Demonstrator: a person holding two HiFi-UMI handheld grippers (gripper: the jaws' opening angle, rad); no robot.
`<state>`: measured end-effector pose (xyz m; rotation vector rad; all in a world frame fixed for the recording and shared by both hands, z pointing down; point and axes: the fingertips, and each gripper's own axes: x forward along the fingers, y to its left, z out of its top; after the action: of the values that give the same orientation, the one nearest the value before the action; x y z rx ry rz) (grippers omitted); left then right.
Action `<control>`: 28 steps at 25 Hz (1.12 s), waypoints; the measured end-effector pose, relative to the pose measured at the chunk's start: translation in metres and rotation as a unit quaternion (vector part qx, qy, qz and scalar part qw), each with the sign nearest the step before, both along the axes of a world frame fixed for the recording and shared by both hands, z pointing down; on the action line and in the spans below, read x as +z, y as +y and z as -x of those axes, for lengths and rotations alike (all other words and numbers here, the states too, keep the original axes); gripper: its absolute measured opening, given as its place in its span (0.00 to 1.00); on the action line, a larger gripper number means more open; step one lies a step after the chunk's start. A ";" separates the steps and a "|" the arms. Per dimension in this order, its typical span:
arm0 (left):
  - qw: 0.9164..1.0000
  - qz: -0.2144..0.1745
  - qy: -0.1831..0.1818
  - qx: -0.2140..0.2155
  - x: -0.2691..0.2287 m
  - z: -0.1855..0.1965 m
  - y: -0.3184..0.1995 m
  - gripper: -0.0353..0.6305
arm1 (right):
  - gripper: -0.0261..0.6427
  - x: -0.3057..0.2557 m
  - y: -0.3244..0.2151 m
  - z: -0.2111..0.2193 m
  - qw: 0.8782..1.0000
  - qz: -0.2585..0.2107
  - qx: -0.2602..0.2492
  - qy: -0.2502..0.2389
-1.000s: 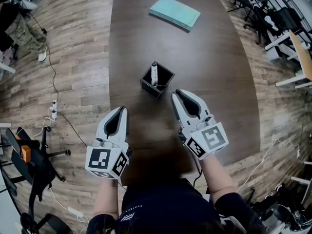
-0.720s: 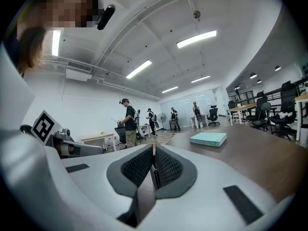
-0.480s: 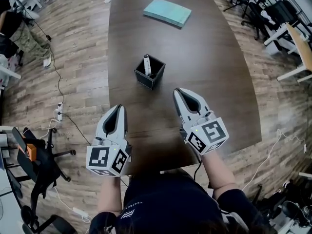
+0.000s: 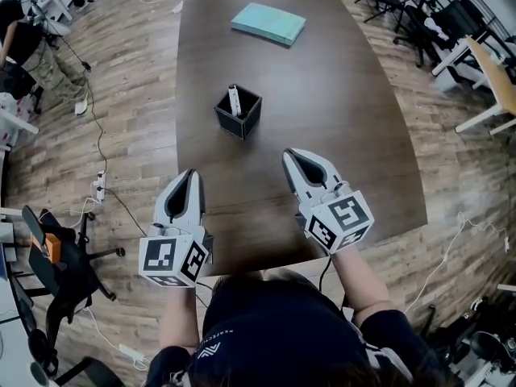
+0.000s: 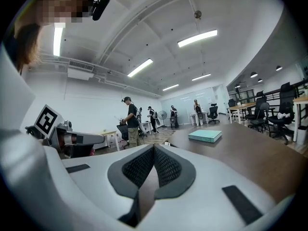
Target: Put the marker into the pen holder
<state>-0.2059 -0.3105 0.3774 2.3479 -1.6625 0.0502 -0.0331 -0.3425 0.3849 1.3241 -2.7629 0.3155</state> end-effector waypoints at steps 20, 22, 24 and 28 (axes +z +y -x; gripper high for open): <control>1.000 -0.001 -0.006 -0.002 -0.006 0.003 0.025 0.08 | 0.04 -0.004 0.020 0.000 1.000 0.005 -0.007 0.001; 1.000 -0.001 -0.006 -0.001 -0.006 0.004 0.026 0.08 | 0.04 -0.003 0.020 0.001 1.000 0.007 -0.007 0.001; 1.000 -0.001 -0.007 0.001 -0.006 0.004 0.026 0.08 | 0.04 -0.003 0.020 0.000 1.000 0.008 -0.006 0.002; 1.000 -0.001 -0.010 0.006 -0.006 0.004 0.026 0.08 | 0.04 -0.003 0.019 -0.003 1.000 0.012 -0.002 0.001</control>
<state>-0.2101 -0.2843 0.3709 2.3658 -1.6574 0.0745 -0.0302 -0.3236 0.3814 1.3124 -2.7512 0.3461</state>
